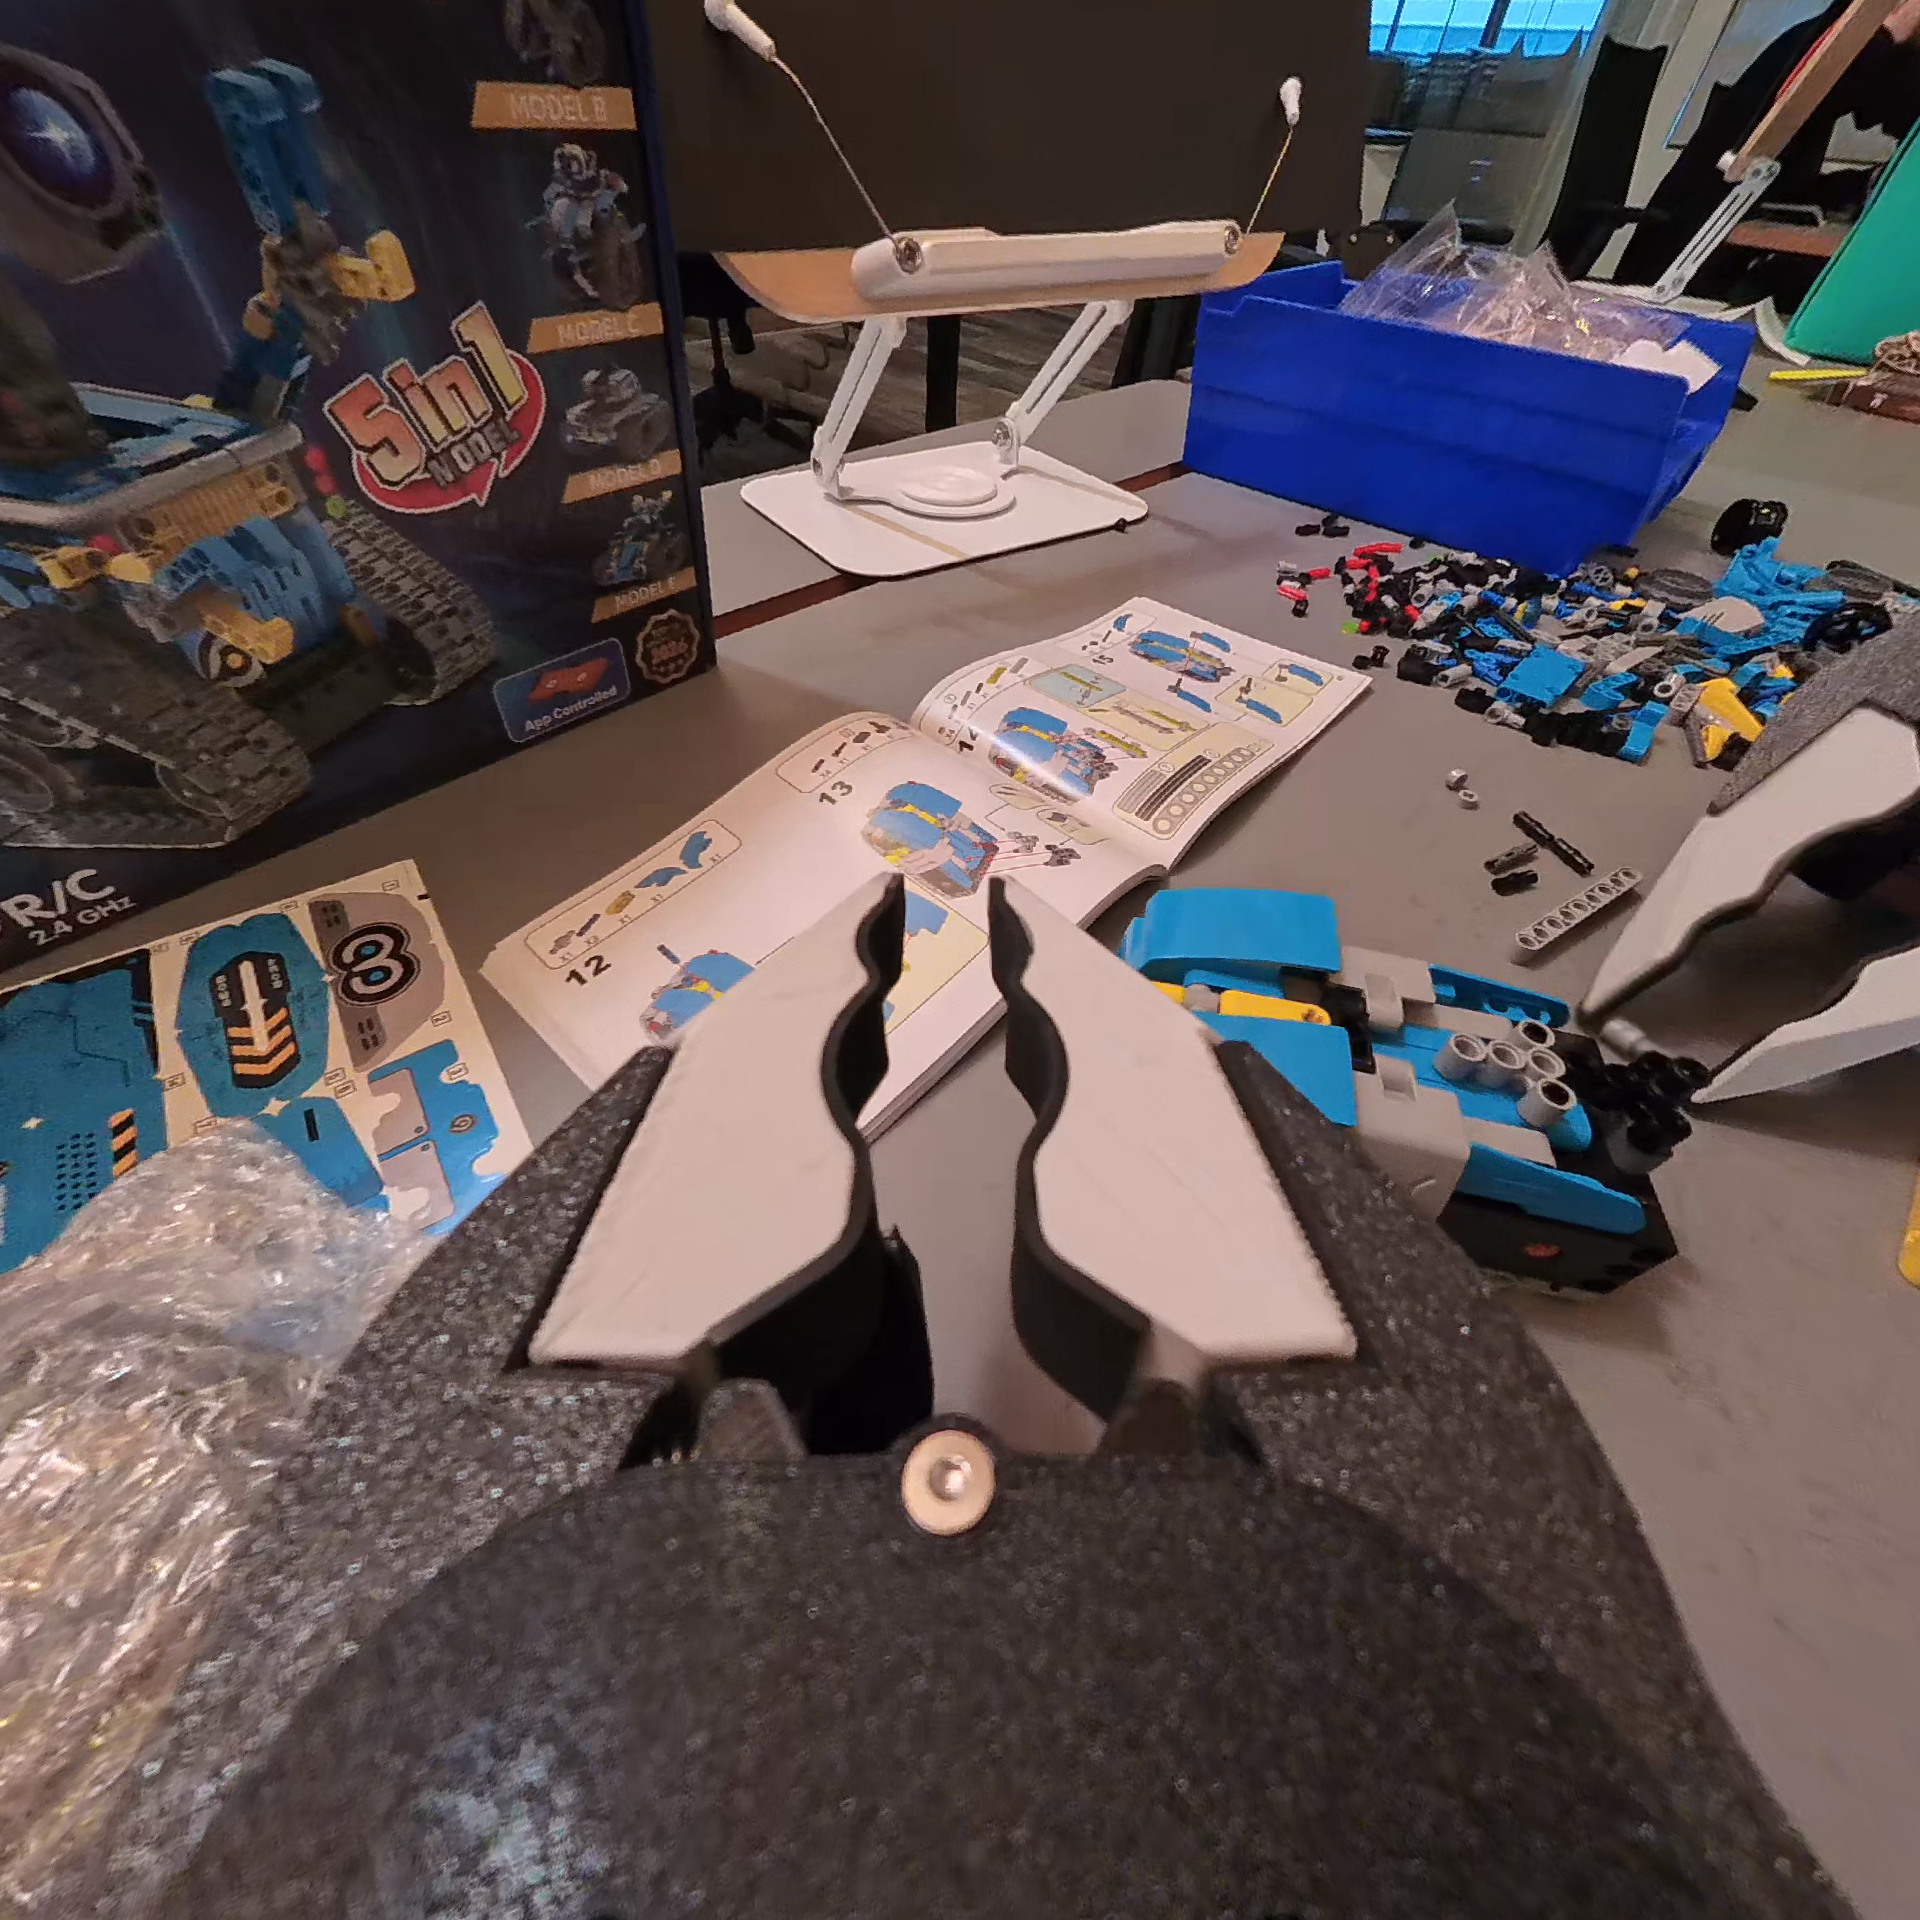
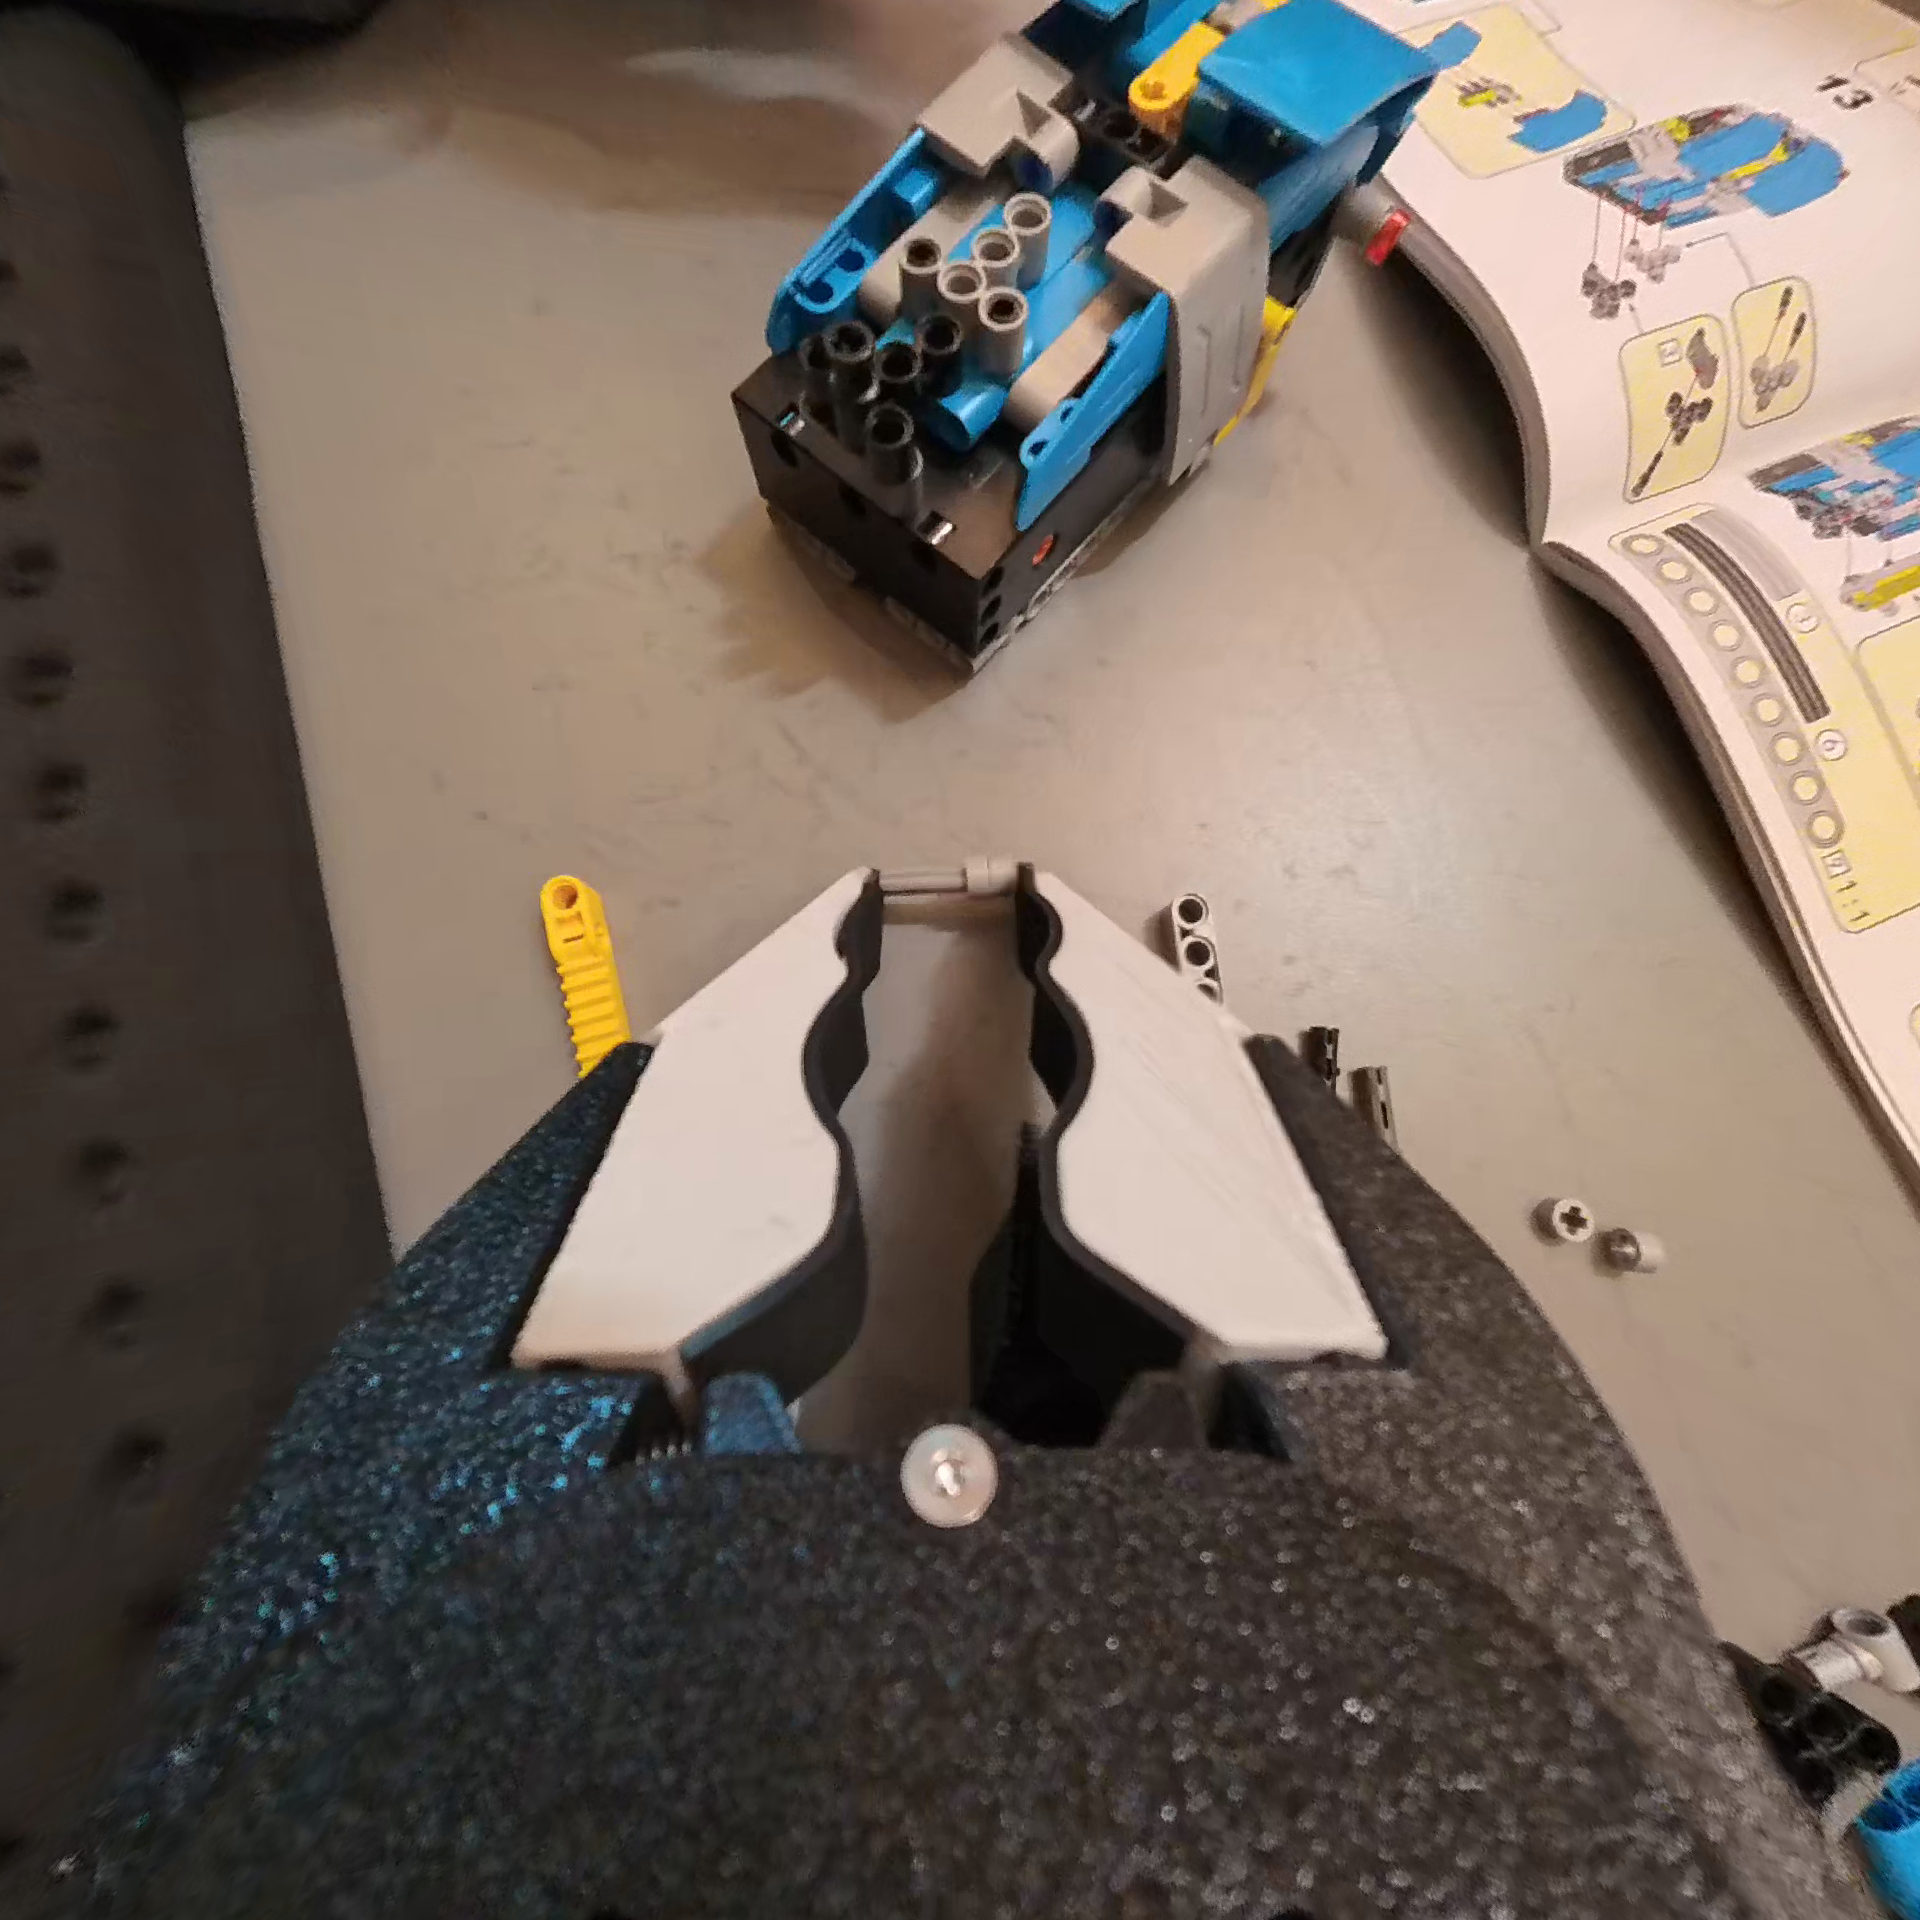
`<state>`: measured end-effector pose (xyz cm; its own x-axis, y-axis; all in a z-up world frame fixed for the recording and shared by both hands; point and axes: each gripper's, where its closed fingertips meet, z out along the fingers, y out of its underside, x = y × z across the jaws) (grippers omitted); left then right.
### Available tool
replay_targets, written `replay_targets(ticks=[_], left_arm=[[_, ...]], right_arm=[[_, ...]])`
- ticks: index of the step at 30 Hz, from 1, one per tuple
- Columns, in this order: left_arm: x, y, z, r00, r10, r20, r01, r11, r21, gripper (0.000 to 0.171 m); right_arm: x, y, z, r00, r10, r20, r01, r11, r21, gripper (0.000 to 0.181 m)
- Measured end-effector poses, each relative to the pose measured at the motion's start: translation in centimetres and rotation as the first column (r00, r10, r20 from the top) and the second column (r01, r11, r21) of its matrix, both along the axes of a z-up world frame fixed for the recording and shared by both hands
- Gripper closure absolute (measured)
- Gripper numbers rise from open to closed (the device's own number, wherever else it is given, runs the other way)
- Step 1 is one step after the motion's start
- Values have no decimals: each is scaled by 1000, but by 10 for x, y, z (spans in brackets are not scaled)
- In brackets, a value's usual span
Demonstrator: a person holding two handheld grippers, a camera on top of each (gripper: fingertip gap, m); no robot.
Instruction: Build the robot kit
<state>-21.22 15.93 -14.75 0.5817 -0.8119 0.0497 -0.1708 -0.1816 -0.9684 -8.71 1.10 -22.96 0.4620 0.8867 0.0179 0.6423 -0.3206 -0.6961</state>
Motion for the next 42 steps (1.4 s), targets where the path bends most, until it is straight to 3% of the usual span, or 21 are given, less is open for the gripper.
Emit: replay_targets(ticks=[5,8,10,12,15,18,21,24,27,35,42], left_arm=[[0,0,0,1000,-1,0,1,1000,-4,156],[1,-1,0,1000,-6,1,6,1000,-5,156],[2,-1,-1,1000,-9,-3,9,1000,-9,156],[2,-1,-2,1000,-10,-2,10,1000,-15,156],[1,-1,-1,1000,-8,2,8,1000,-16,156],[1,-1,0,1000,-7,5,7,1000,-15,156],[1,-1,1,1000,-7,15,7,1000,-18,156],[1,-2,1,1000,-8,17,8,1000,-21,156],[1,-1,-1,1000,-11,15,12,1000,-29,156],[0,1,-4,999,-17,34,20,997,-74,156],[0,1,-3,999,-17,35,19,997,-70,156]], right_arm=[[8,-6,16,1000,-25,16,24,999,20,138],[1,-44,27,996,92,-9,-93,994,-54,152],[-1,-67,12,983,164,76,-152,978,-146,151],[0,-70,-1,967,183,175,-162,978,-128,151],[1,-69,-1,964,191,185,-170,978,-123,174],[3,-52,9,986,107,130,-96,991,-93,174],[14,-11,46,995,-87,-58,89,996,26,173],[50,30,84,891,-325,-318,365,928,74,173],[77,45,96,732,-426,-531,493,870,-18,174],[100,55,103,507,-488,-711,443,855,-271,174],[99,56,102,493,-480,-726,400,866,-301,174]])
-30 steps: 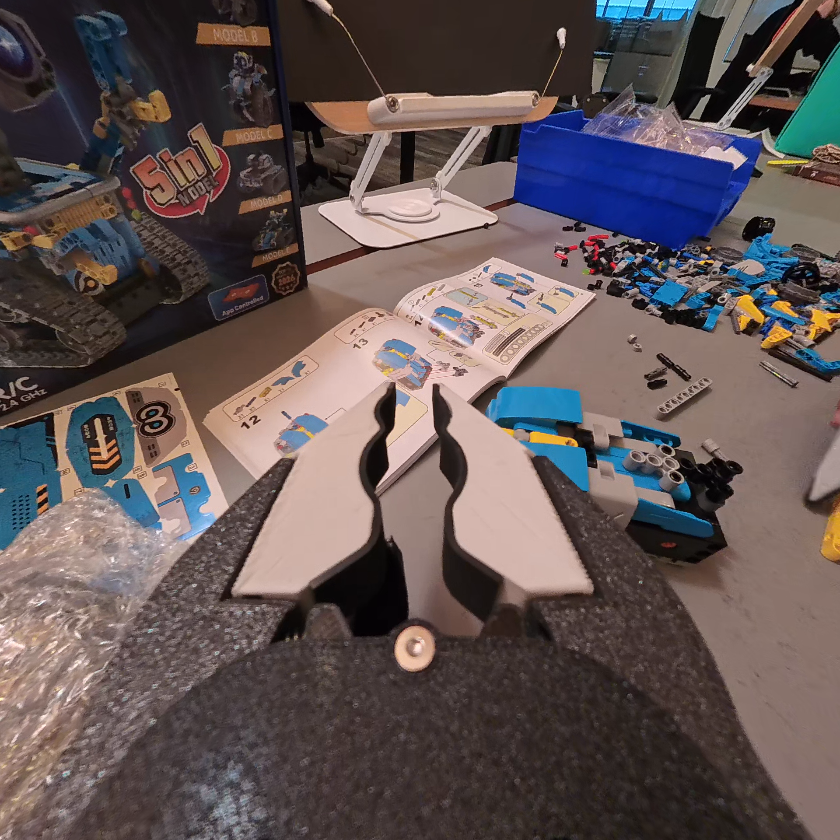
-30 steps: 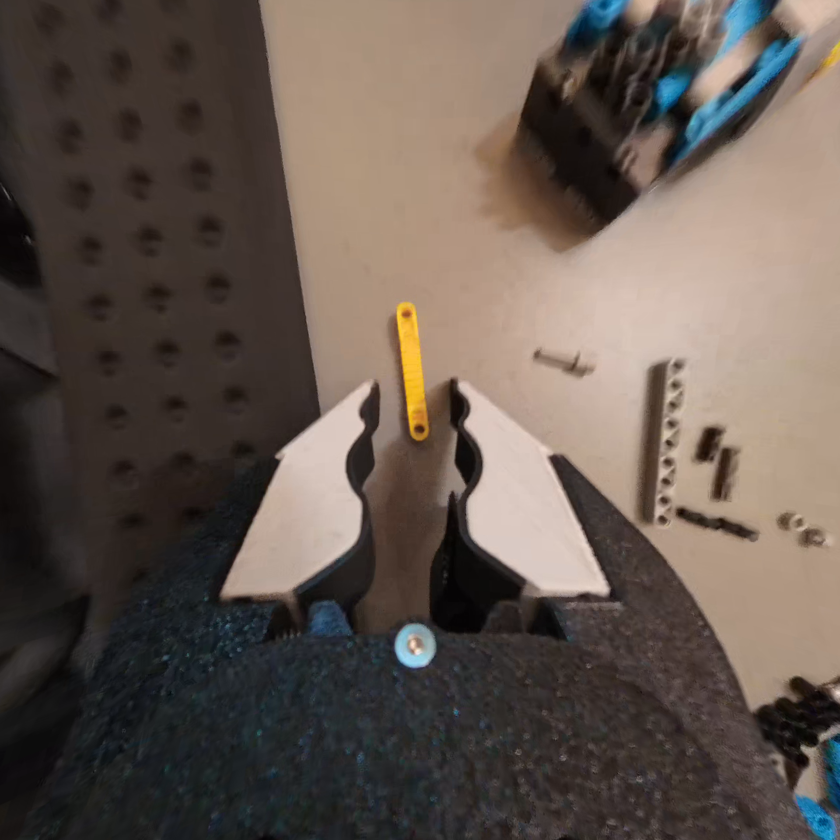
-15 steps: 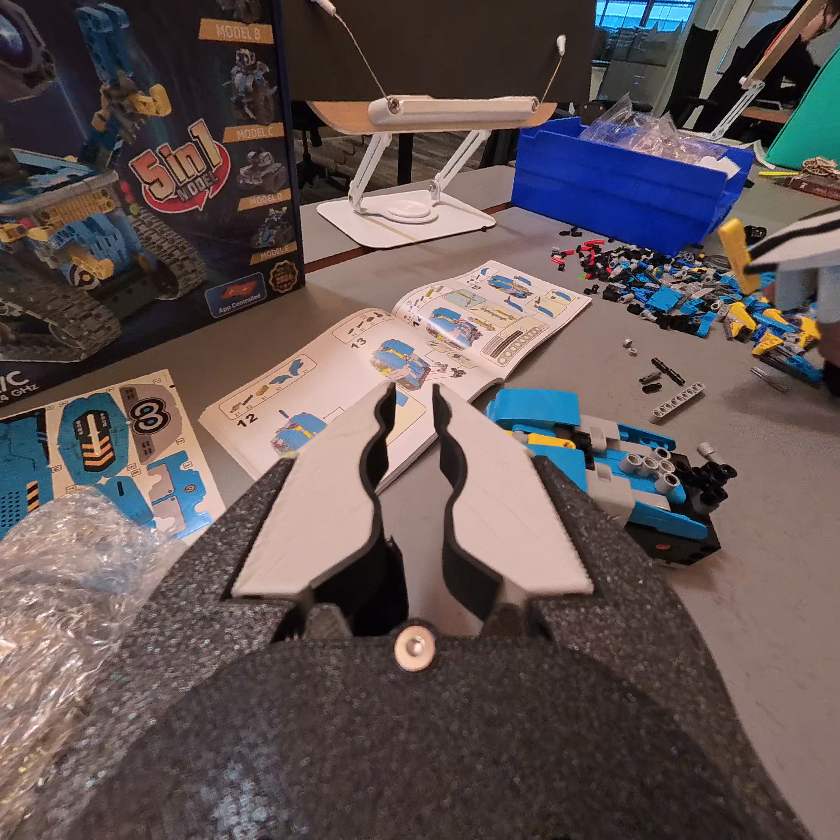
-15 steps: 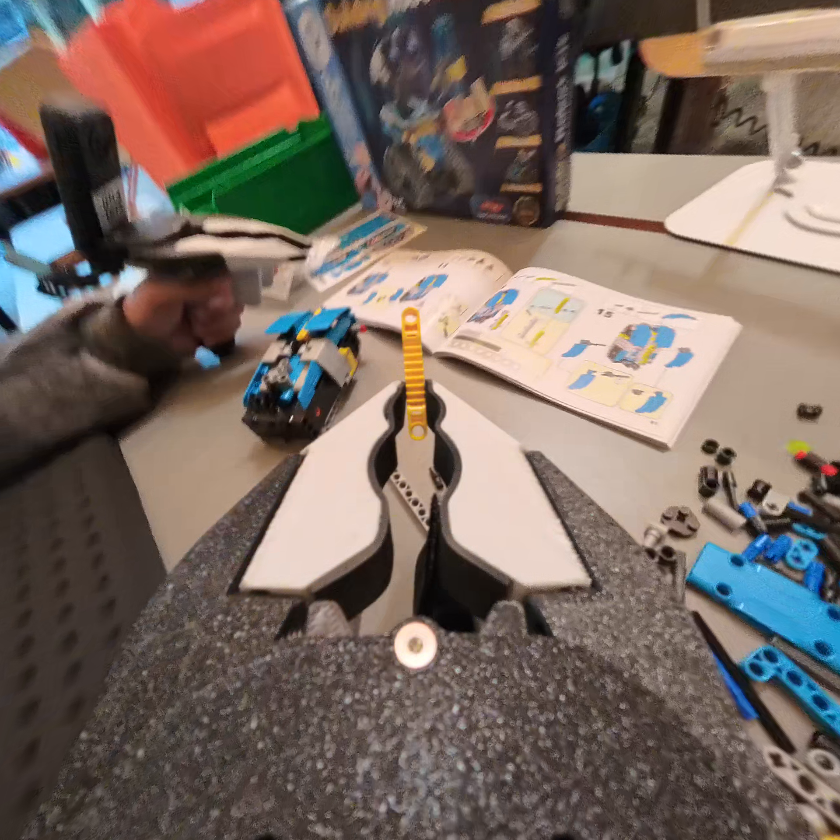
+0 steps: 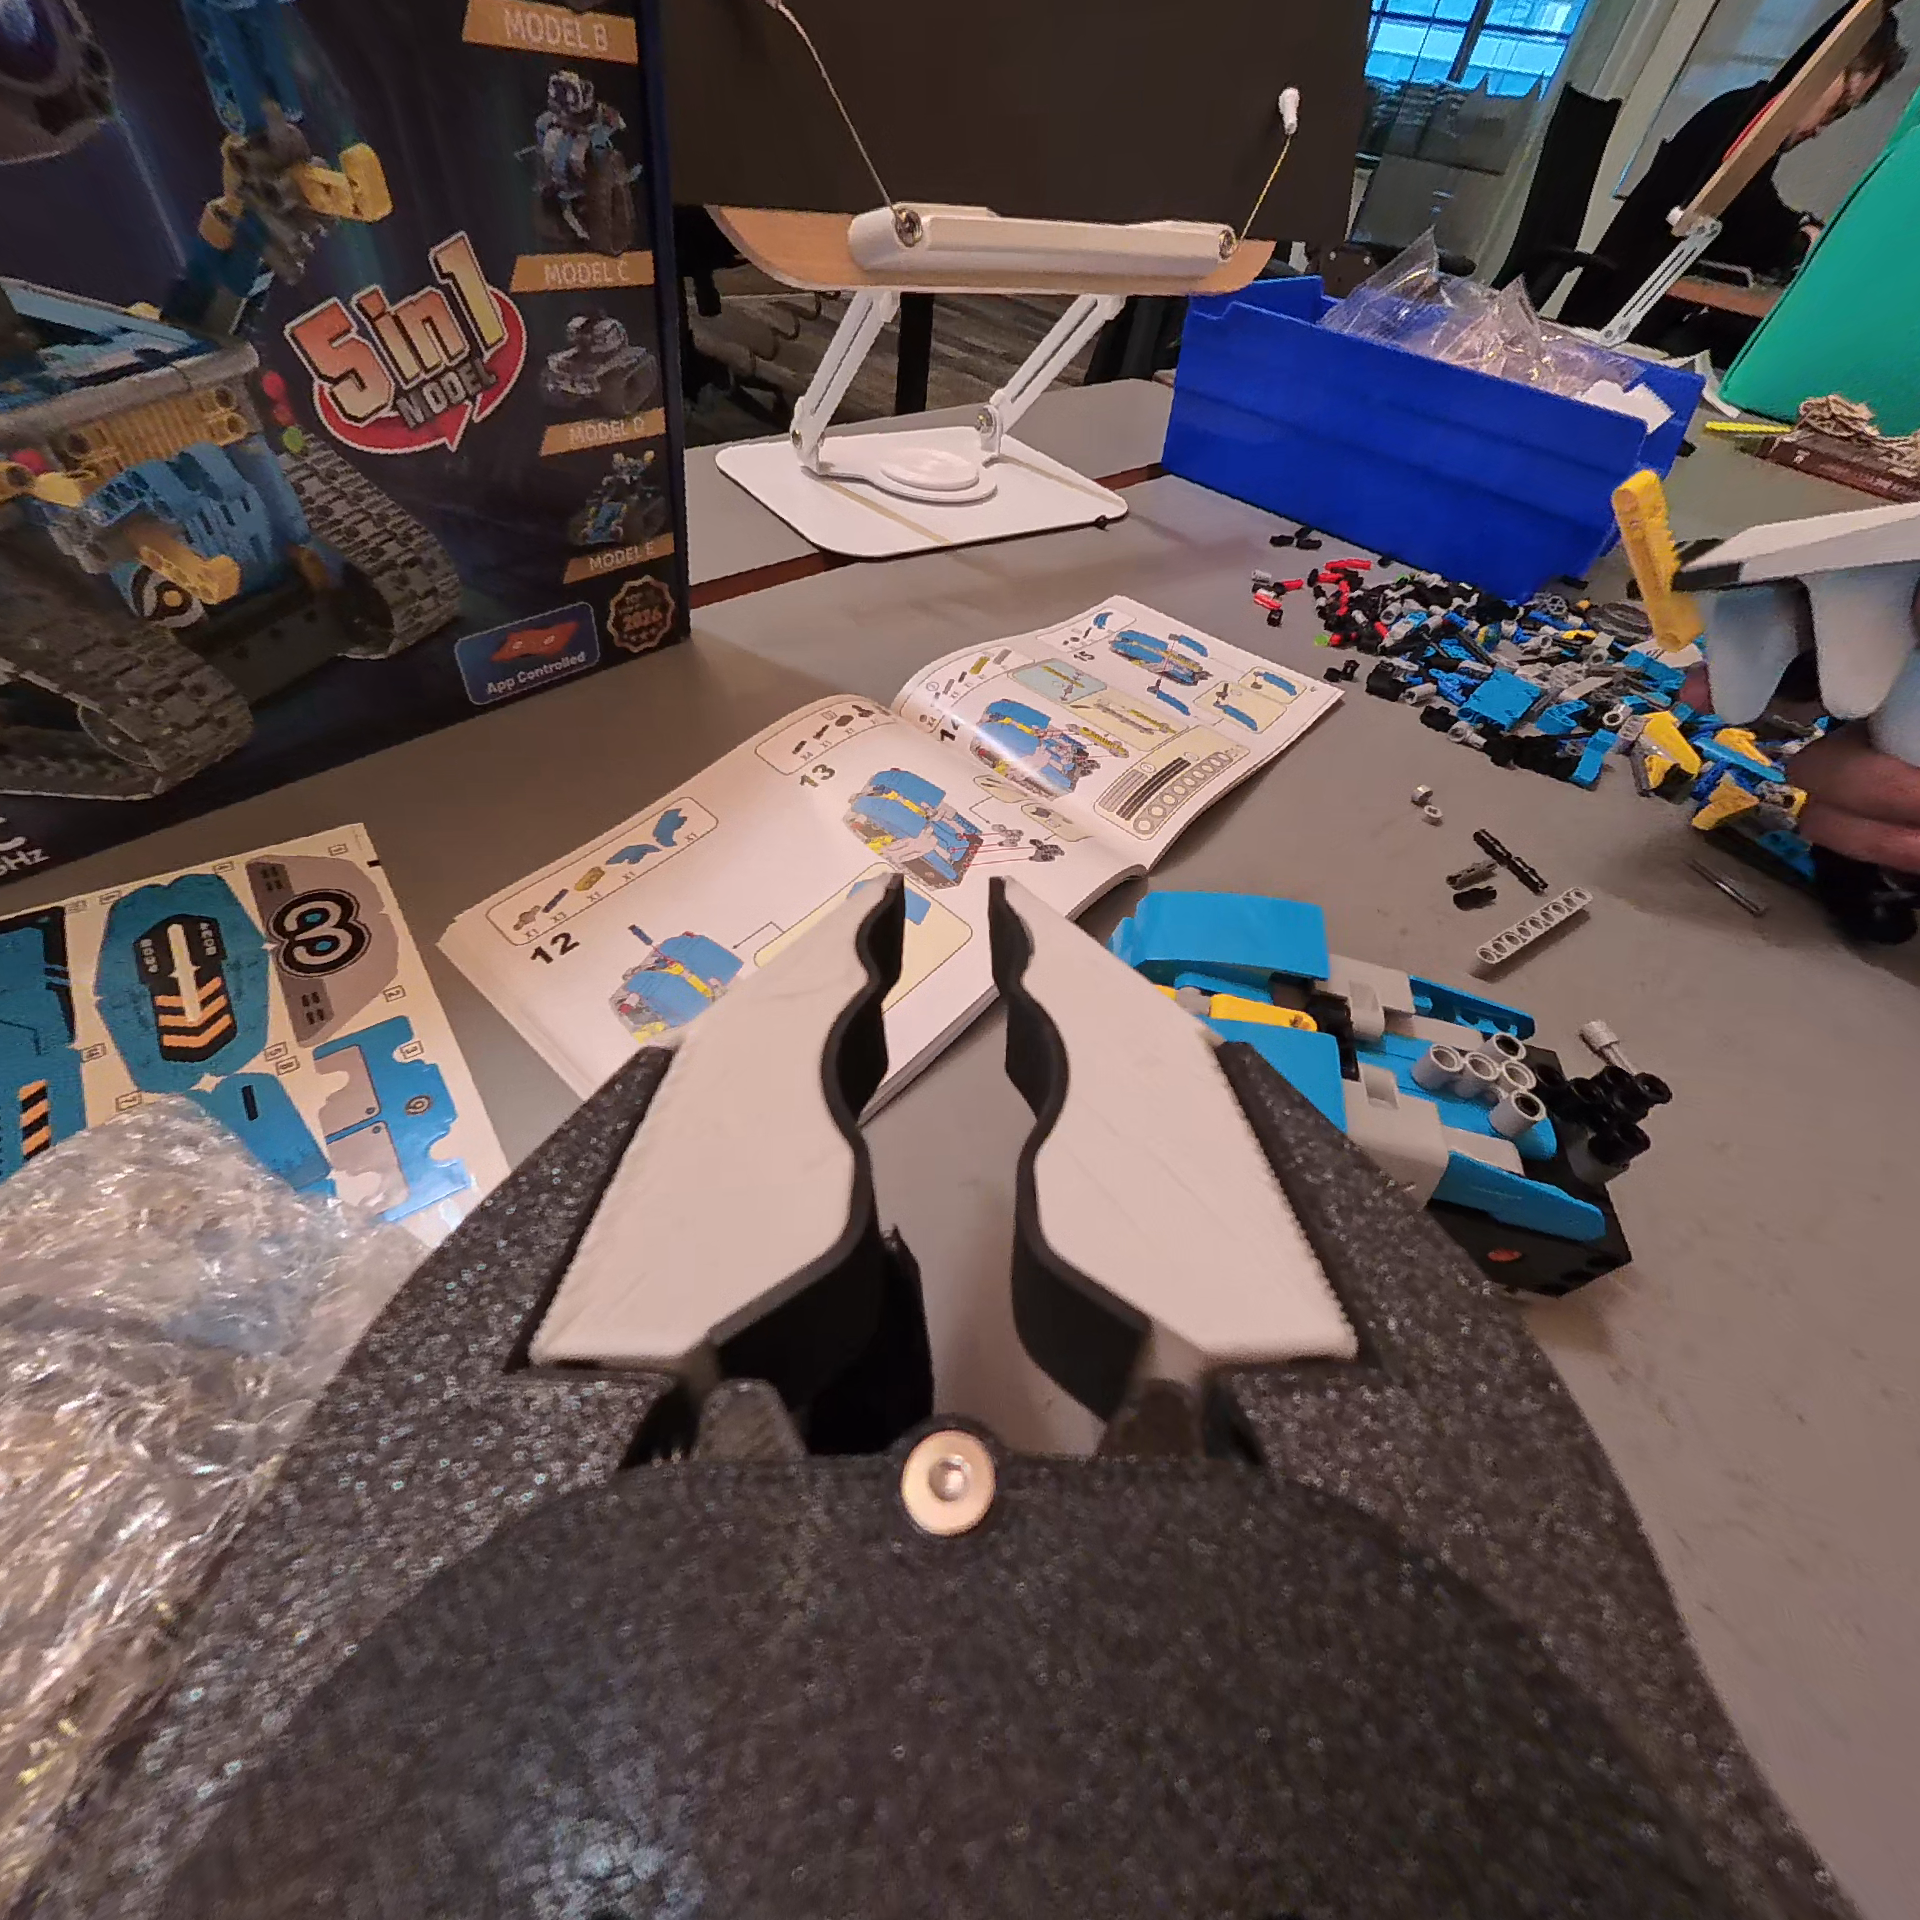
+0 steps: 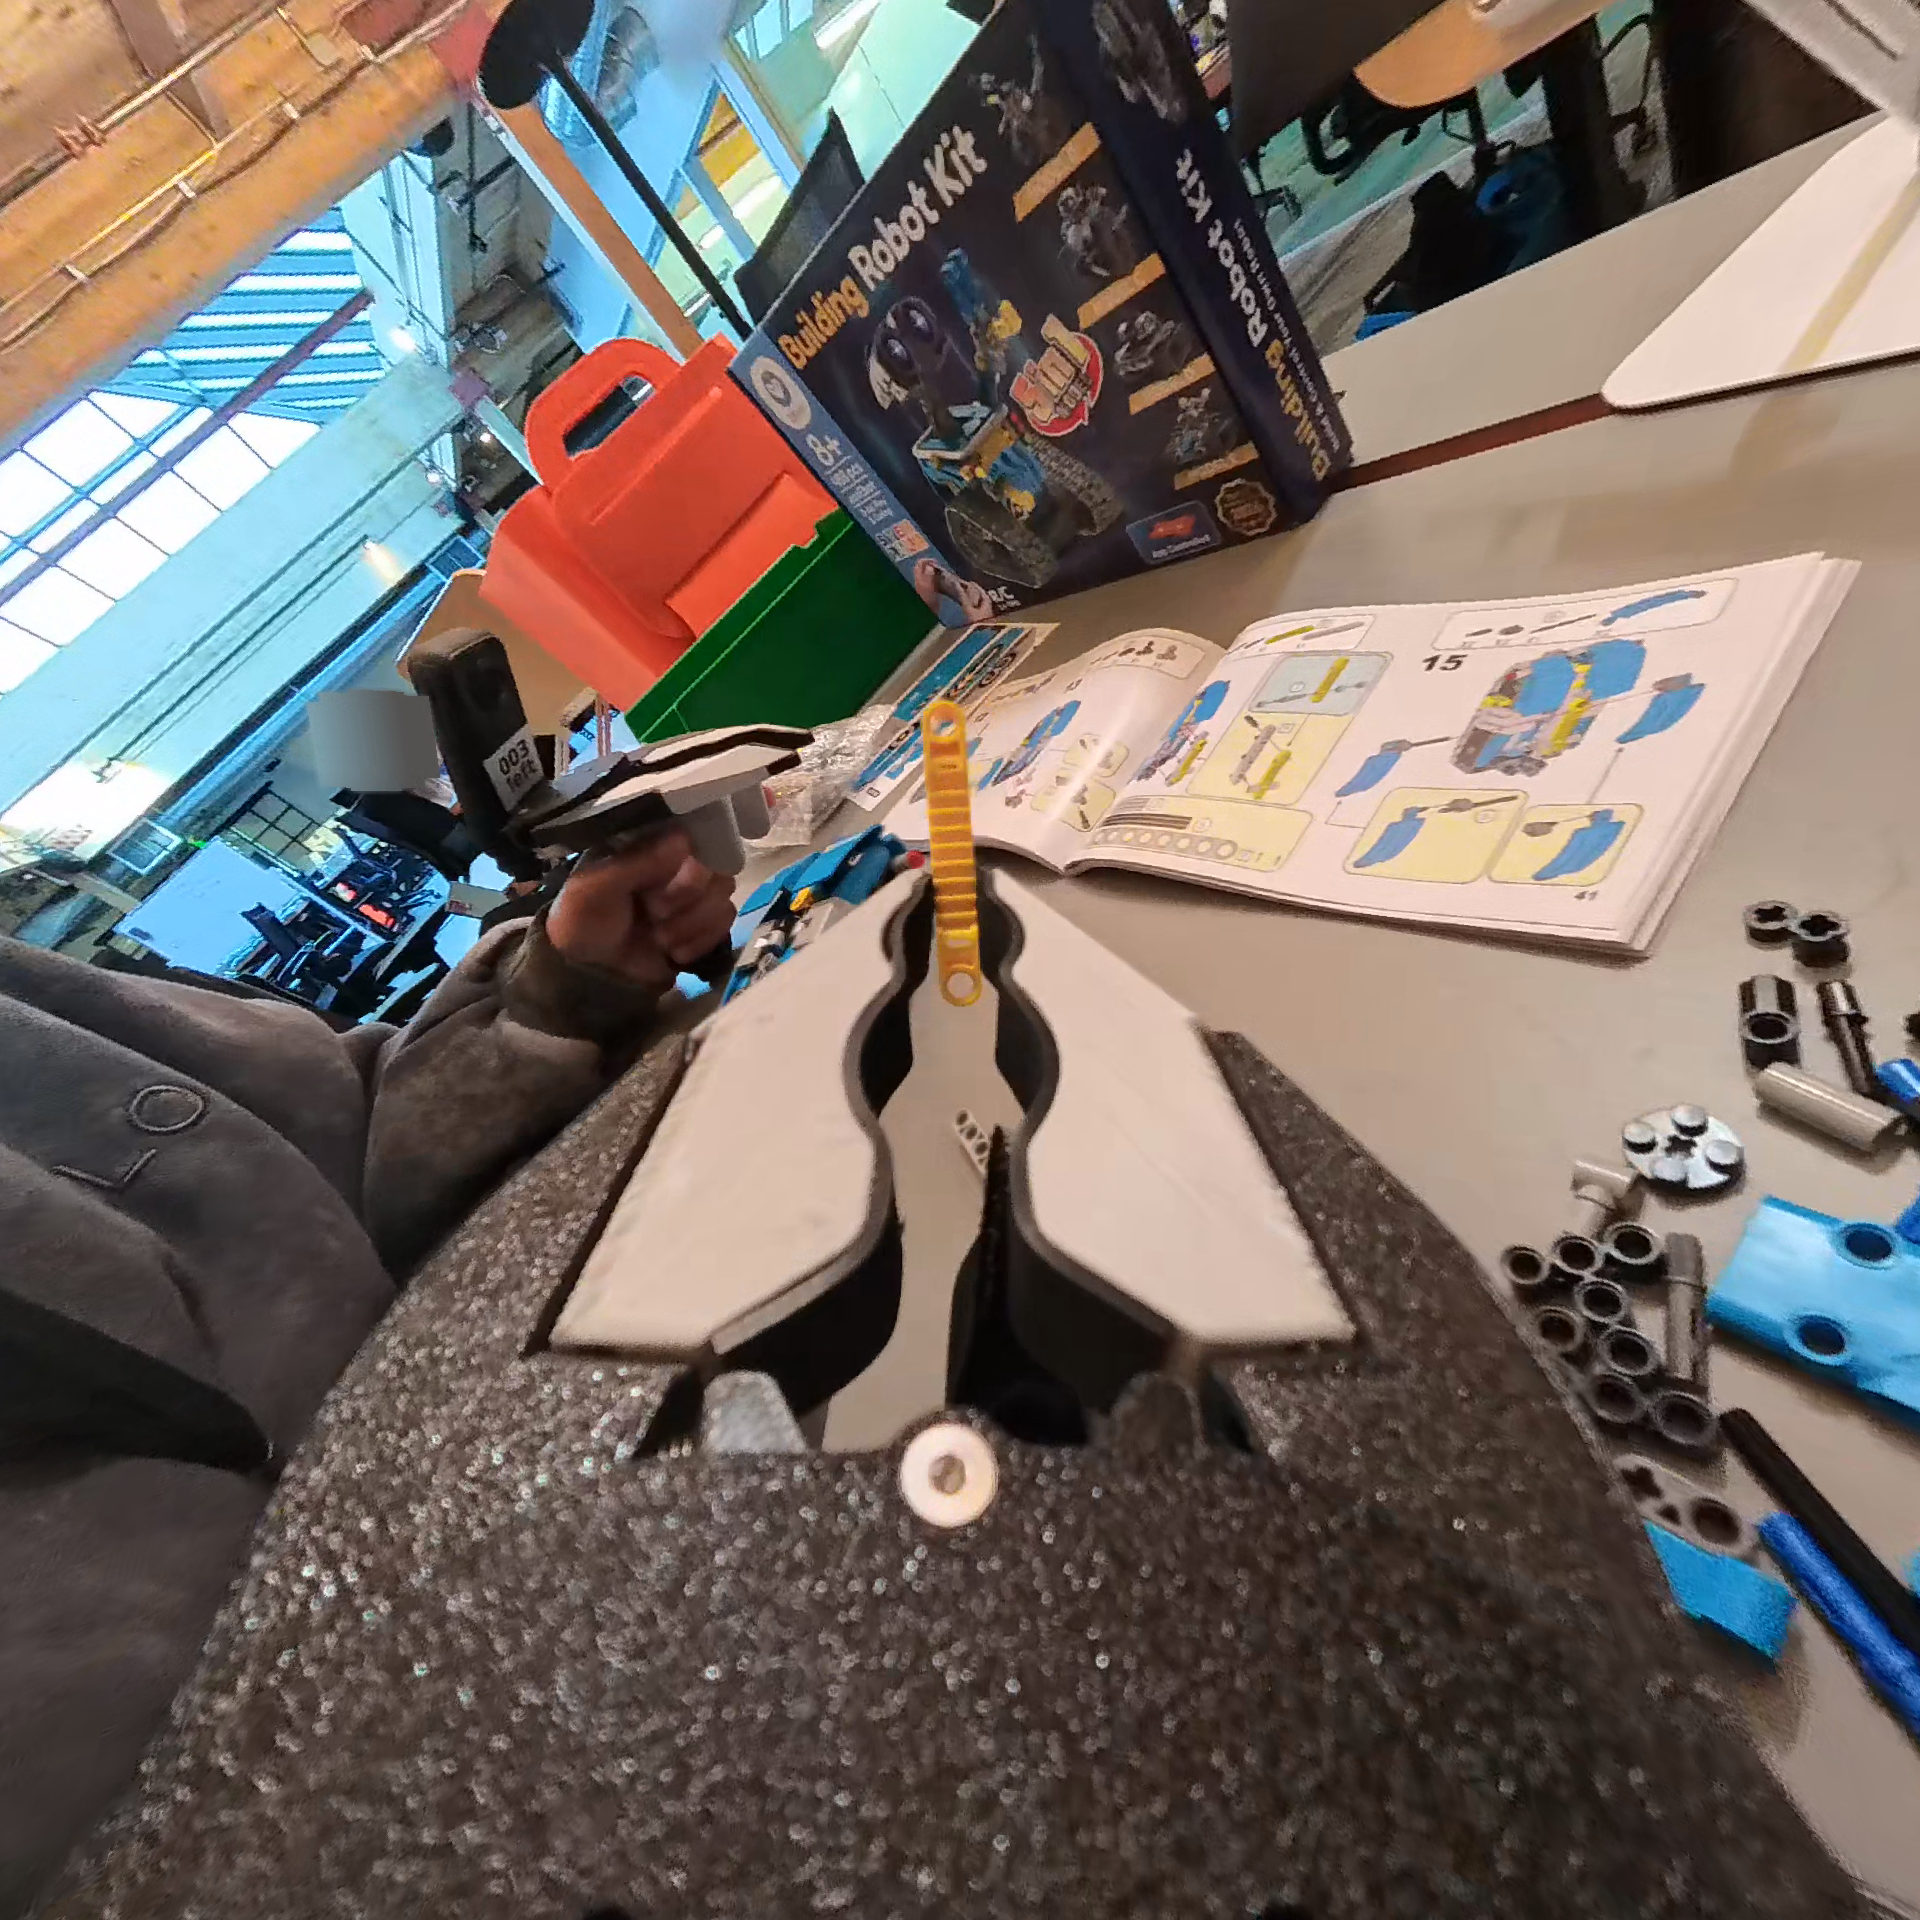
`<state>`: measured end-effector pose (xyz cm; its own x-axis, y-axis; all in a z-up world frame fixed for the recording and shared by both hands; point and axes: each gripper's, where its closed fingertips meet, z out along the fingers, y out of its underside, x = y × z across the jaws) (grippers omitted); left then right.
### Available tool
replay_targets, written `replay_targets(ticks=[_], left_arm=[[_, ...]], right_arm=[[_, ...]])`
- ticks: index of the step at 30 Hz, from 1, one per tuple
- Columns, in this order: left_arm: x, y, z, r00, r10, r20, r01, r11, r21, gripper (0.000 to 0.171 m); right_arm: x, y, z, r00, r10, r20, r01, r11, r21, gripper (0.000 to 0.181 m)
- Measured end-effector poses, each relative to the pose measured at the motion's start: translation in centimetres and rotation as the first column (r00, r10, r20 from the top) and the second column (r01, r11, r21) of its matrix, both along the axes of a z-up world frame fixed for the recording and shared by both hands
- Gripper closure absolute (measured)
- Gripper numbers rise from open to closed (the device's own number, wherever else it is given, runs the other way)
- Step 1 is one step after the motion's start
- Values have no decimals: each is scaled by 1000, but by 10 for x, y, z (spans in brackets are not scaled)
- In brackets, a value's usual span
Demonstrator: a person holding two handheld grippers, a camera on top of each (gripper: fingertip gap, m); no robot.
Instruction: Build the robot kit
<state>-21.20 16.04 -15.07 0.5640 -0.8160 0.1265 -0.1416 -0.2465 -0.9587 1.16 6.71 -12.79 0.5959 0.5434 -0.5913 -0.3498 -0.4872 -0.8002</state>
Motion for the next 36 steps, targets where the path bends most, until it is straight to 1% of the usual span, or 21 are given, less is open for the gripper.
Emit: replay_targets(ticks=[3,5,7,9,10,11,12,14,16,18,20,22,25,26,27,28,30,32,33,35,36], left_arm=[[0,-1,2,1000,4,-4,-4,1000,16,156],[0,-3,8,1000,12,9,-12,999,41,156],[5,-13,27,998,6,56,-10,997,74,156],[20,-31,47,991,-7,136,8,1000,-6,156],[32,-43,55,985,-24,171,39,995,-88,156],[46,-57,63,978,-64,200,96,983,-154,155],[61,-70,71,967,-116,225,161,968,-192,155],[85,-94,88,936,-233,265,291,934,-207,152],[104,-114,101,889,-355,290,415,892,-178,150],[118,-131,106,829,-449,334,528,825,-200,148],[126,-136,105,795,-476,376,578,782,-234,149],[127,-140,105,761,-495,418,618,750,-237,163],[126,-148,105,716,-546,435,669,713,-208,165],[124,-152,105,689,-583,430,699,691,-185,165],[121,-158,109,644,-620,449,740,654,-157,165],[116,-163,117,581,-644,497,784,607,-129,165],[103,-173,134,426,-674,604,870,487,-70,165],[92,-182,146,293,-680,672,921,389,-8,165],[90,-184,149,246,-673,697,936,351,8,165],[85,-188,154,161,-645,747,960,279,34,165],[83,-191,156,121,-636,762,970,239,45,165]], right_arm=[[0,0,0,1000,-6,22,6,1000,11,174],[0,0,-2,993,-35,112,31,999,38,174],[-6,-2,2,975,-59,212,37,993,109,173],[-19,-5,12,967,-62,246,19,985,174,173],[-30,-8,18,980,-24,197,-11,985,172,173],[-43,-12,26,995,41,90,-55,987,151,174],[-55,-18,36,989,128,-73,-118,984,133,174],[-72,-30,53,882,282,-379,-258,959,114,174],[-79,-37,64,780,337,-527,-318,939,130,174],[-90,-43,66,750,379,-542,-367,920,134,174],[-101,-50,65,773,407,-487,-395,909,133,174],[-107,-56,64,801,417,-429,-399,907,135,174],[-108,-60,61,827,412,-383,-399,910,117,173],[-108,-63,61,820,428,-379,-418,901,114,173],[-110,-69,63,792,461,-401,-452,884,123,173],[-110,-76,70,729,509,-458,-502,852,149,170],[-106,-86,83,534,572,-622,-611,770,183,151],[-102,-98,93,312,616,-723,-708,659,255,149],[-108,-104,92,263,637,-724,-749,608,263,148],[-129,-119,83,257,694,-673,-826,519,220,147],[-135,-127,85,231,722,-652,-847,480,231,145]])
